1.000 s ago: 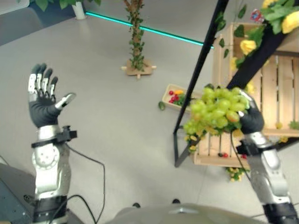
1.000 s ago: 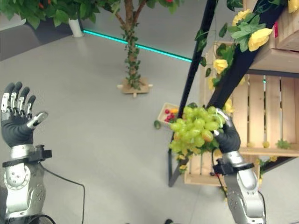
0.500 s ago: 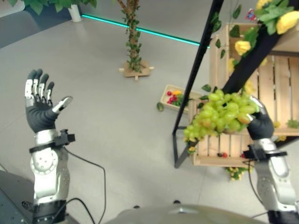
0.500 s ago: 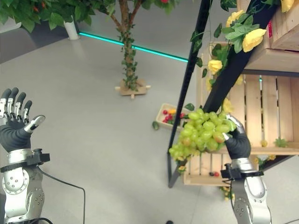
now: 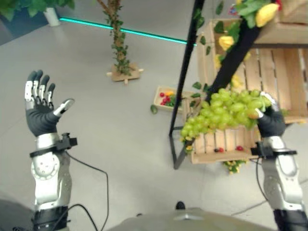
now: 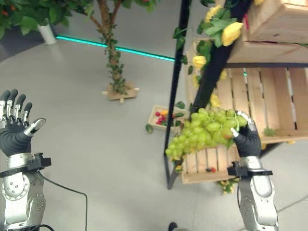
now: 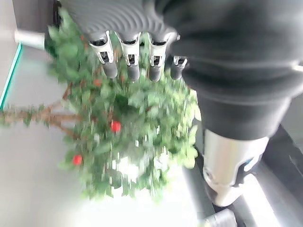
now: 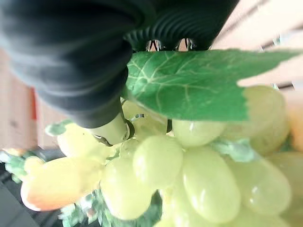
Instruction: Pick up the fruits from the basket on one side to the basket on the other side
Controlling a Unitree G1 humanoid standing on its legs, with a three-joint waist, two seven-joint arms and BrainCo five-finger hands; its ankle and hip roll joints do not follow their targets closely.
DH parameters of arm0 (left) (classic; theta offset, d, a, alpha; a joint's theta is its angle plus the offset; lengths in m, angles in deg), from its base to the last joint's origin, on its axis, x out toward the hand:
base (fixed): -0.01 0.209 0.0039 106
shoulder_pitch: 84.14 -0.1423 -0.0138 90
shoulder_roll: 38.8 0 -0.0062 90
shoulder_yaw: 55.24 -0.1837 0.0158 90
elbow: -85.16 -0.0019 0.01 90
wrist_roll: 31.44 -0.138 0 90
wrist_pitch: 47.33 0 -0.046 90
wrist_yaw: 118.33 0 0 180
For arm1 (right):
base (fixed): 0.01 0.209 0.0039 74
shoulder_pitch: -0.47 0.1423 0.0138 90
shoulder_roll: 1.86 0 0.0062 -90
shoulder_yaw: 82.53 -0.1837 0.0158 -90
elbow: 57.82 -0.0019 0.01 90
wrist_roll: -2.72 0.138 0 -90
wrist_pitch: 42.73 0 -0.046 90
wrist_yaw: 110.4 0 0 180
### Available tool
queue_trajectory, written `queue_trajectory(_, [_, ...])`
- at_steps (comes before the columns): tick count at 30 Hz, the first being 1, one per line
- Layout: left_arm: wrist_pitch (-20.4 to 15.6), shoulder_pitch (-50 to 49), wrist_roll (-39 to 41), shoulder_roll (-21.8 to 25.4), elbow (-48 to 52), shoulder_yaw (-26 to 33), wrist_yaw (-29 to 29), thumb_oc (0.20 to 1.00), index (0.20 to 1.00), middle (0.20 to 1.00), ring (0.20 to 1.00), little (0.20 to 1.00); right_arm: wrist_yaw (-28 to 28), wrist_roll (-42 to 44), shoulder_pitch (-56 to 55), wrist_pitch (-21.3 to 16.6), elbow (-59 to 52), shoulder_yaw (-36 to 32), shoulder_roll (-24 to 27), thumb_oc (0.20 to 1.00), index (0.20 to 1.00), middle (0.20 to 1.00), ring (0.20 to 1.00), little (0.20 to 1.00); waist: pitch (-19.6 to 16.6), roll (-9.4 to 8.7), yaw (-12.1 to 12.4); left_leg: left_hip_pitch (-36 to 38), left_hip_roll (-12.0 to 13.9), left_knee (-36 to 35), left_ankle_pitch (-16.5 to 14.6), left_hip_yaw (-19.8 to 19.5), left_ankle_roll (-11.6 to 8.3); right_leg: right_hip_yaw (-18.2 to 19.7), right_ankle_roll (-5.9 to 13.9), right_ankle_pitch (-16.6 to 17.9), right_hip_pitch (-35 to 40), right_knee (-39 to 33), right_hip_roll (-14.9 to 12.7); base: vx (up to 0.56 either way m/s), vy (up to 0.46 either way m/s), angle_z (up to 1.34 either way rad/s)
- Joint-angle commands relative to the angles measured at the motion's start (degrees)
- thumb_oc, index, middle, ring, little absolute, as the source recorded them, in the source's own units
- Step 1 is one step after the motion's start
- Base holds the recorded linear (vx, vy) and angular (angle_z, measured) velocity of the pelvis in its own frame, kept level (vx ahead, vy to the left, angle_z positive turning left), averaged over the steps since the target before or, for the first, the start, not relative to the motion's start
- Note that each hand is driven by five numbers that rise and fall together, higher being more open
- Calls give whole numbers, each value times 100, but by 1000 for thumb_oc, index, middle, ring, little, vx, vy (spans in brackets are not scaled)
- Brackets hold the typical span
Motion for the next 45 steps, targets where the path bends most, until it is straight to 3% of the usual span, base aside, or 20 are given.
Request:
queue_trajectory(1, [-364, 356, -39, 405, 252, 56, 68, 1000, 1000, 1000, 1000, 1000, 142, -106, 454, -484, -255, -160, 189, 200, 200, 200, 200, 200, 118, 73, 39, -356, 55, 649, -575, -400, 42, -140, 344, -258, 93, 735, -537, -17, -212, 8])
queue_trajectory(3, [-371, 469, 91, 463, 196, -83, 94, 1000, 1000, 1000, 1000, 1000, 167, -105, 420, -463, -268, -160, 270, 200, 200, 200, 200, 200, 55, 13, 55, -472, 172, 858, -609, -673, -108, 195, 343, 6, 270, 176, -1061, 7, -373, -2])
queue_trajectory(4, [-373, 471, 95, 468, 192, -86, 96, 1000, 1000, 1000, 1000, 1000, 172, -108, 419, -464, -269, -161, 267, 200, 200, 200, 200, 200, 54, 11, 55, -491, 173, 895, -625, -677, -106, 190, 349, 25, 285, 141, -1063, 17, -337, 7])
queue_trajectory(6, [-396, 526, 149, 516, 123, -126, 60, 1000, 1000, 1000, 1000, 1000, 170, -120, 383, -428, -303, -150, 338, 200, 200, 200, 200, 200, 55, -61, -9, -590, 265, 1154, -689, -847, -167, 688, 411, 24, 351, 14, -1037, 27, -289, 29])
queue_trajectory(7, [-410, 531, 188, 498, 77, -133, 58, 1000, 1000, 1000, 1000, 1000, 139, -80, 335, -410, -335, -182, 350, 200, 200, 200, 200, 200, 61, -102, -35, -565, 365, 1167, -685, -878, -224, 874, 414, -181, 362, 36, -936, 55, -474, 37])
queue_trajectory(9, [-397, 459, 149, 401, 58, -82, 29, 1000, 1000, 1000, 1000, 1000, 105, 13, 407, -400, -346, -152, 346, 200, 200, 200, 200, 200, 49, -184, 100, -532, 631, 1198, -585, -799, -356, 572, 354, -404, 384, 51, -845, 39, -522, 17])
queue_trajectory(13, [-375, 474, 217, 298, 22, -161, -20, 1000, 1000, 1000, 1000, 1000, 90, 118, 497, -391, -378, -56, 481, 200, 200, 200, 200, 200, 201, -48, 159, -578, 1049, 1094, -129, -874, -593, 194, 222, -762, 250, 564, -608, -73, -327, -6])
queue_trajectory(18, [-325, 485, 212, 233, 36, -259, 11, 1000, 1000, 1000, 1000, 1000, 54, 199, 576, -394, -434, -43, 638, 200, 200, 200, 200, 200, 323, 32, 144, -436, 1295, 738, 240, -1036, -696, -58, 70, -1152, 53, 1291, -536, -37, -227, -3])
queue_trajectory(21, [-291, 490, 227, 222, 6, -325, 21, 1000, 1000, 1000, 1000, 1000, 52, 233, 533, -415, -416, -53, 635, 200, 200, 200, 200, 200, 390, 19, 182, -499, 1490, 644, 624, -1211, -799, -191, -62, -1286, 105, 1316, -410, -38, -267, 29])
queue_trajectory(23, [-272, 452, 333, 217, -55, -403, 81, 1000, 1000, 1000, 1000, 1000, 52, 239, 393, -464, -407, -47, 585, 200, 200, 200, 200, 200, 409, -12, 262, -724, 1774, 441, 1419, -1379, -947, -359, -191, -1329, 321, 1026, -141, -47, -331, 36])
queue_trajectory(24, [-272, 454, 335, 222, -55, -412, 81, 1000, 1000, 1000, 1000, 1000, 52, 238, 383, -465, -411, -56, 579, 200, 200, 200, 200, 200, 399, -3, 249, -735, 1785, 416, 1451, -1407, -957, -389, -201, -1313, 337, 989, -124, -74, -342, 52])
queue_trajectory(25, [-241, 504, 343, 247, -114, -474, 33, 1000, 1000, 1000, 1000, 1000, 117, 209, 296, -487, -385, -70, 553, 200, 200, 200, 200, 200, 449, -130, 247, -975, 1671, 510, 1387, -1377, -864, -513, -294, -1255, 505, 690, -46, -86, -315, 58])
queue_trajectory(27, [-252, 532, 383, 255, -152, -471, 84, 1000, 1000, 1000, 1000, 1000, 106, 116, 294, -455, -397, -8, 548, 200, 200, 200, 200, 200, 417, -287, 262, -1040, 1092, 998, 685, -1589, -674, -468, -302, -1010, 591, 194, 30, -102, -293, 97])
queue_trajectory(28, [-254, 536, 386, 262, -155, -469, 87, 1000, 1000, 1000, 1000, 1000, 109, 111, 297, -454, -400, -8, 541, 200, 200, 200, 200, 200, 408, -283, 248, -1100, 1091, 1064, 662, -1607, -653, -485, -292, -964, 597, 141, 32, -80, -147, 62])
queue_trajectory(30, [-279, 528, 379, 251, -163, -447, 107, 1000, 1000, 1000, 1000, 1000, 56, 156, 321, -432, -314, 77, 443, 200, 200, 200, 200, 200, 346, -390, 318, -1245, 276, 1524, -166, -1780, -457, -405, -290, -802, 656, -197, 81, -47, -94, 16])
queue_trajectory(31, [-272, 525, 391, 223, -155, -476, 125, 1000, 1000, 1000, 1000, 1000, 63, 119, 290, -432, -293, 87, 401, 200, 200, 200, 200, 200, 282, -380, 290, -1229, 90, 1547, -354, -1602, -350, -449, -260, -760, 679, -312, 122, 12, -24, 41])
queue_trajectory(32, [-264, 518, 347, 208, -142, -550, 142, 1000, 1000, 1000, 1000, 1000, 77, 95, 254, -453, -265, 69, 293, 200, 200, 200, 200, 200, 144, -250, 169, -981, 111, 1166, -308, -1208, -275, -609, -161, -652, 702, -397, 213, 25, 5, 39])
queue_trajectory(34, [-274, 462, 316, 185, -136, -569, 141, 1000, 1000, 1000, 1000, 1000, 131, 36, 316, -414, -143, 172, 220, 200, 200, 200, 200, 200, 90, -198, 196, -833, 16, 868, -298, -1460, -238, -510, -130, -614, 798, -466, 209, 83, 121, 21])
queue_trajectory(38, [-284, 454, 275, 161, -198, -566, 145, 1000, 1000, 1000, 1000, 1000, 126, -42, 284, -384, -50, 212, 123, 200, 200, 200, 200, 200, -63, -211, 133, -668, 41, 561, -180, -1372, -244, -498, -104, -536, 828, -572, 176, 62, 91, -16])
queue_trajectory(45, [-228, 187, 264, 168, -106, -473, 183, 1000, 1000, 1000, 1000, 1000, 147, -184, 344, -298, 7, 366, 201, 200, 200, 200, 200, 200, -43, -215, 221, -487, 13, 595, -315, -1251, -118, -365, -104, -603, 879, -393, 66, 72, 71, -20])
